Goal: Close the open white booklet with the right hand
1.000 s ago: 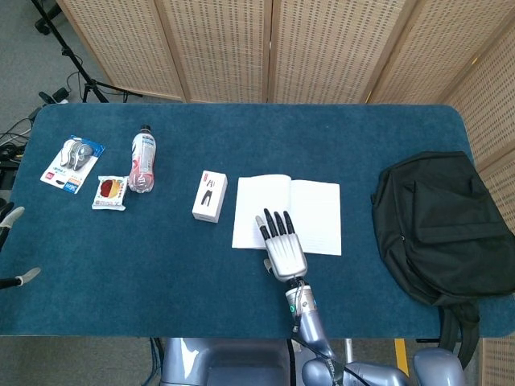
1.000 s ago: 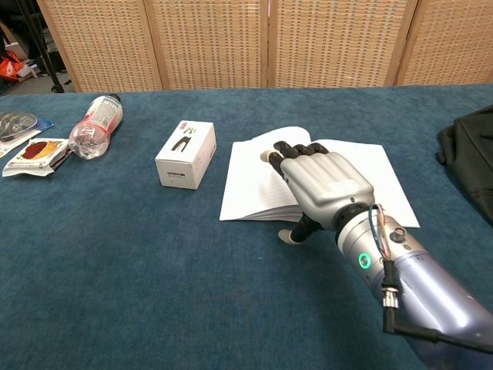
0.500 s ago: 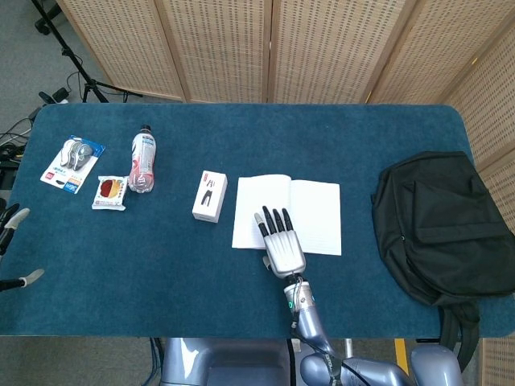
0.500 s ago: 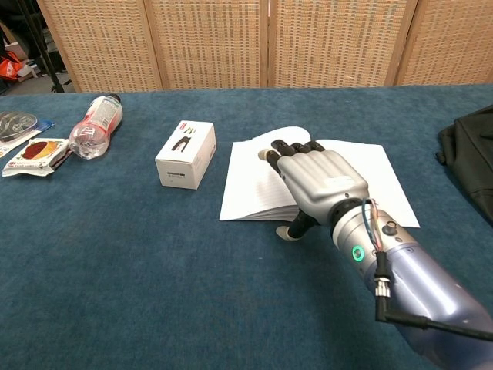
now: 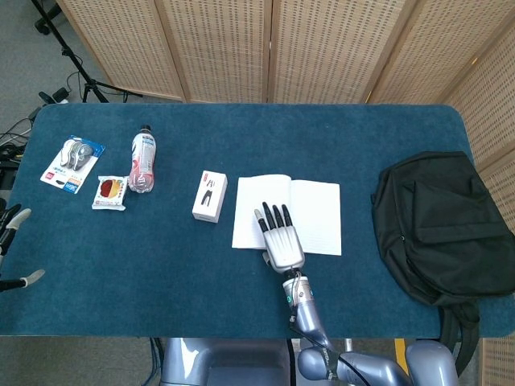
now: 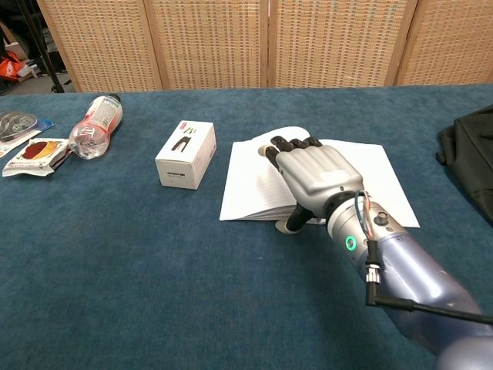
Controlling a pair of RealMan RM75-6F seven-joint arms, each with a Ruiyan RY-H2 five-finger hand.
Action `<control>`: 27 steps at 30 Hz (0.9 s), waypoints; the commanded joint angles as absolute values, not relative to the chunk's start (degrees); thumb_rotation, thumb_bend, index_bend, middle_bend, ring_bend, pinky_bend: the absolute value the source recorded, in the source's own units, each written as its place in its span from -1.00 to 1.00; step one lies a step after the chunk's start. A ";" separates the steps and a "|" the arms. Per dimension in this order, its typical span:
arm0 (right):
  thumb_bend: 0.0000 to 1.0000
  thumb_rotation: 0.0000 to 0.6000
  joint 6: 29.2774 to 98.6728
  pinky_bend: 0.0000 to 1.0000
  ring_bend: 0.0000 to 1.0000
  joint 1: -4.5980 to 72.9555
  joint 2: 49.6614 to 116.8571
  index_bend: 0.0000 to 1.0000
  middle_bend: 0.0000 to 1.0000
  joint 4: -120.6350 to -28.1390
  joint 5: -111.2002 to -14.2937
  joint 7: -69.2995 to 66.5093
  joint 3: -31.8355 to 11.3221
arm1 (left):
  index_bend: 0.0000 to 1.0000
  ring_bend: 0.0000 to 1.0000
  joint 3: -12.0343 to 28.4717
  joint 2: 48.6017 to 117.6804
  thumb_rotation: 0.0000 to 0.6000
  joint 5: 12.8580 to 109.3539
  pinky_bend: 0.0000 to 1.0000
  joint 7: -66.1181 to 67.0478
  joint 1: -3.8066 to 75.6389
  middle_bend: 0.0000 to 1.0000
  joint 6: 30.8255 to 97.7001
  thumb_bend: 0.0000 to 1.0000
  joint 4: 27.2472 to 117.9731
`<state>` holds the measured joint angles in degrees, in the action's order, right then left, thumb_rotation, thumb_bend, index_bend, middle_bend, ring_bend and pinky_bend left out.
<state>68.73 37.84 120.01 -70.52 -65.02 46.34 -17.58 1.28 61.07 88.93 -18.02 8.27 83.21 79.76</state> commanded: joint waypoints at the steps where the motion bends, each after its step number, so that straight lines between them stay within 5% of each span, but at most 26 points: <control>1: -0.48 1.00 68.68 -1.00 -1.00 38.05 119.88 -0.90 -1.00 -70.44 -64.63 46.27 -17.85 | -1.00 -1.00 1.27 61.05 0.84 88.95 -0.83 -18.07 8.28 -1.00 83.23 -0.86 79.81; 27: -0.48 1.00 68.04 -1.00 -1.00 39.20 120.73 -0.90 -1.00 -65.60 -64.20 41.88 -17.01 | -1.00 -1.00 0.80 60.93 0.84 89.66 -0.83 -18.85 8.49 -1.00 83.22 -0.86 79.82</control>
<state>67.99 39.21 120.73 -65.63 -64.15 41.92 -17.04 0.81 60.93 89.65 -18.85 8.48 83.23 79.82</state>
